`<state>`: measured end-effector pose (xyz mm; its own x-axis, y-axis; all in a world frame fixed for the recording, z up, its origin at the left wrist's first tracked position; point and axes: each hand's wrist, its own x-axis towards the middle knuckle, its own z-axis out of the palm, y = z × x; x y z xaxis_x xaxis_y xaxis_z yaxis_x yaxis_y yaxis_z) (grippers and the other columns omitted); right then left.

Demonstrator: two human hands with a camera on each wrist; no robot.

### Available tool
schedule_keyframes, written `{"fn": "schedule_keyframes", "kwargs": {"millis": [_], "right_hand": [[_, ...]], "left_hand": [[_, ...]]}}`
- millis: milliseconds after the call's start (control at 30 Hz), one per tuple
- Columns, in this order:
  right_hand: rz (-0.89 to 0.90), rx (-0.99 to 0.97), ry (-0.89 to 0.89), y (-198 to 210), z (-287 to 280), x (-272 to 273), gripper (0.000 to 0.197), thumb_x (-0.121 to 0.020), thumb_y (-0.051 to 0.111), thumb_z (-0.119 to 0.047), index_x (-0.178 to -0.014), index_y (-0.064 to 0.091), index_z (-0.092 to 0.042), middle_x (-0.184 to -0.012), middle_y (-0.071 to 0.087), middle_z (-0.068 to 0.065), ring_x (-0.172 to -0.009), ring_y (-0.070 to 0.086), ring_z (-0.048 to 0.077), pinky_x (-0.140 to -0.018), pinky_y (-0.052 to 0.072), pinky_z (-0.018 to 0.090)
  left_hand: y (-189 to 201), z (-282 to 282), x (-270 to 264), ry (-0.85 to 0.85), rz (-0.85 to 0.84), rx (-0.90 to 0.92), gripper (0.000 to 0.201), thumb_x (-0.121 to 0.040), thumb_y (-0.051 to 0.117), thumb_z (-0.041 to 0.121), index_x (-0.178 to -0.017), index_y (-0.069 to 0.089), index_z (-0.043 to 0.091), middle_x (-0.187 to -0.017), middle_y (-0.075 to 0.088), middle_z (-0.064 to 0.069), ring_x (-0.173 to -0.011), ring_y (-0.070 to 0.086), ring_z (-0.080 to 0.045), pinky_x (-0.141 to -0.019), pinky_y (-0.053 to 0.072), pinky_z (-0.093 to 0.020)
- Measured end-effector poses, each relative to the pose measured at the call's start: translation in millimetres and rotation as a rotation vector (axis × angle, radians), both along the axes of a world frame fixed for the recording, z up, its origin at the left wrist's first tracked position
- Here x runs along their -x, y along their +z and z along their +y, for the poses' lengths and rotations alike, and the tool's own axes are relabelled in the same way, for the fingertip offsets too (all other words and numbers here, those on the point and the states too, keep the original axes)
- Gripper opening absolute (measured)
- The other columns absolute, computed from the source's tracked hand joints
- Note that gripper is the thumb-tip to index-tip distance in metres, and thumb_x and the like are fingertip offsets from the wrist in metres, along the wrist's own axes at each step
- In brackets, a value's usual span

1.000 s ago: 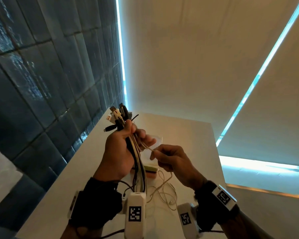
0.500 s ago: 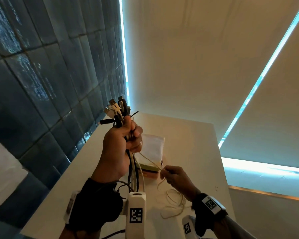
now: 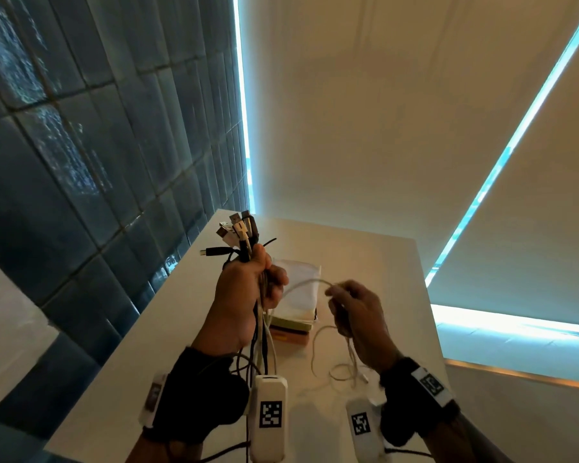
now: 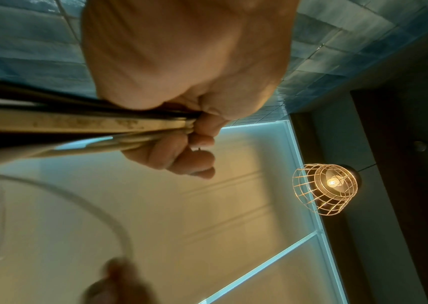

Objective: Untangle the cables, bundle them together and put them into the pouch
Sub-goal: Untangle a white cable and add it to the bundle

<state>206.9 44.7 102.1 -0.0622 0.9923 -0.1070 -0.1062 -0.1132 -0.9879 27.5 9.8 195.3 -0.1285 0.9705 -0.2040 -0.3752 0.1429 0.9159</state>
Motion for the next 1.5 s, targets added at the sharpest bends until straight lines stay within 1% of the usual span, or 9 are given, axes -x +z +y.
{"fn": "schedule_keyframes", "kwargs": {"millis": [200, 333, 467, 567, 767, 900, 1133, 1233, 1500], "right_hand": [[0.101, -0.288, 0.324, 55, -29, 13, 0.017, -0.095, 0.051, -0.009, -0.090, 0.058, 0.005, -0.062, 0.050, 0.012, -0.047, 0.038, 0.015, -0.042, 0.032, 0.020], [0.036, -0.195, 0.461, 52, -33, 14, 0.015, -0.094, 0.050, 0.001, -0.093, 0.065, 0.002, -0.065, 0.063, -0.006, -0.053, 0.052, 0.006, -0.051, 0.041, 0.014], [-0.060, -0.130, 0.528, 28, -29, 7, 0.019, -0.096, 0.053, -0.007, -0.092, 0.063, 0.009, -0.062, 0.056, -0.005, -0.052, 0.043, 0.006, -0.050, 0.034, 0.015], [-0.108, -0.078, 0.453, 6, -19, 1, 0.025, -0.098, 0.050, -0.009, -0.093, 0.063, 0.011, -0.061, 0.055, -0.006, -0.051, 0.042, 0.003, -0.049, 0.034, 0.013], [-0.209, -0.021, 0.336, -34, -4, -2, 0.023, -0.098, 0.050, -0.007, -0.084, 0.064, 0.006, -0.050, 0.048, -0.013, -0.047, 0.036, 0.000, -0.049, 0.032, 0.010], [-0.250, 0.004, 0.266, -67, 3, -4, 0.024, -0.096, 0.054, -0.007, -0.078, 0.064, 0.005, -0.056, 0.041, -0.003, -0.052, 0.032, 0.009, -0.050, 0.030, 0.017], [-0.547, 0.160, 0.205, -115, 8, -27, 0.030, -0.092, 0.054, -0.010, -0.066, 0.068, -0.015, -0.053, 0.050, -0.006, -0.055, 0.042, 0.012, -0.056, 0.036, 0.025], [-0.611, 0.169, 0.035, -97, 11, -27, 0.025, -0.090, 0.057, -0.013, -0.070, 0.070, -0.011, -0.055, 0.055, -0.003, -0.053, 0.047, 0.012, -0.051, 0.038, 0.025], [0.025, -0.208, 0.022, 41, -4, 5, 0.014, -0.090, 0.061, -0.008, -0.086, 0.065, 0.004, -0.057, 0.049, 0.012, -0.044, 0.037, 0.012, -0.040, 0.028, 0.018]], "left_hand": [[5, -2, -10, -0.051, 0.068, -0.023, 0.039, -0.103, 0.033, 0.029, -0.077, 0.055, 0.010, -0.084, 0.074, -0.015, -0.067, 0.070, -0.023, -0.055, 0.054, -0.031], [7, -4, -8, -0.184, -0.198, -0.058, 0.036, -0.101, 0.032, 0.031, -0.075, 0.048, 0.012, -0.084, 0.072, -0.018, -0.082, 0.072, -0.031, -0.066, 0.058, -0.039], [12, 0, 1, -0.209, -0.317, -0.149, 0.033, -0.096, 0.038, 0.035, -0.071, 0.046, 0.015, -0.065, 0.055, -0.005, -0.047, 0.046, -0.014, -0.049, 0.042, -0.025], [16, 2, 5, -0.215, -0.324, -0.190, 0.031, -0.091, 0.042, 0.036, -0.067, 0.046, 0.017, -0.055, 0.039, 0.003, -0.042, 0.027, -0.007, -0.045, 0.023, -0.023], [14, 6, 11, -0.138, -0.340, -0.183, 0.037, -0.098, 0.037, 0.034, -0.065, 0.044, 0.019, -0.053, 0.031, 0.007, -0.040, 0.025, -0.005, -0.042, 0.022, -0.021], [16, 7, 16, -0.102, -0.330, -0.176, 0.038, -0.100, 0.034, 0.032, -0.066, 0.043, 0.018, -0.052, 0.031, 0.008, -0.038, 0.025, -0.004, -0.042, 0.020, -0.021], [20, 12, 29, -0.067, -0.276, -0.185, 0.037, -0.101, 0.033, 0.032, -0.068, 0.042, 0.018, -0.049, 0.028, 0.009, -0.037, 0.023, -0.003, -0.040, 0.021, -0.020], [16, 12, 25, -0.038, -0.219, -0.135, 0.037, -0.102, 0.033, 0.029, -0.068, 0.042, 0.018, -0.049, 0.030, 0.008, -0.038, 0.025, -0.004, -0.040, 0.021, -0.020], [1, 14, -4, -0.036, -0.188, 0.015, 0.035, -0.103, 0.033, 0.029, -0.072, 0.042, 0.015, -0.056, 0.050, -0.001, -0.044, 0.041, -0.011, -0.050, 0.028, -0.025]]}}
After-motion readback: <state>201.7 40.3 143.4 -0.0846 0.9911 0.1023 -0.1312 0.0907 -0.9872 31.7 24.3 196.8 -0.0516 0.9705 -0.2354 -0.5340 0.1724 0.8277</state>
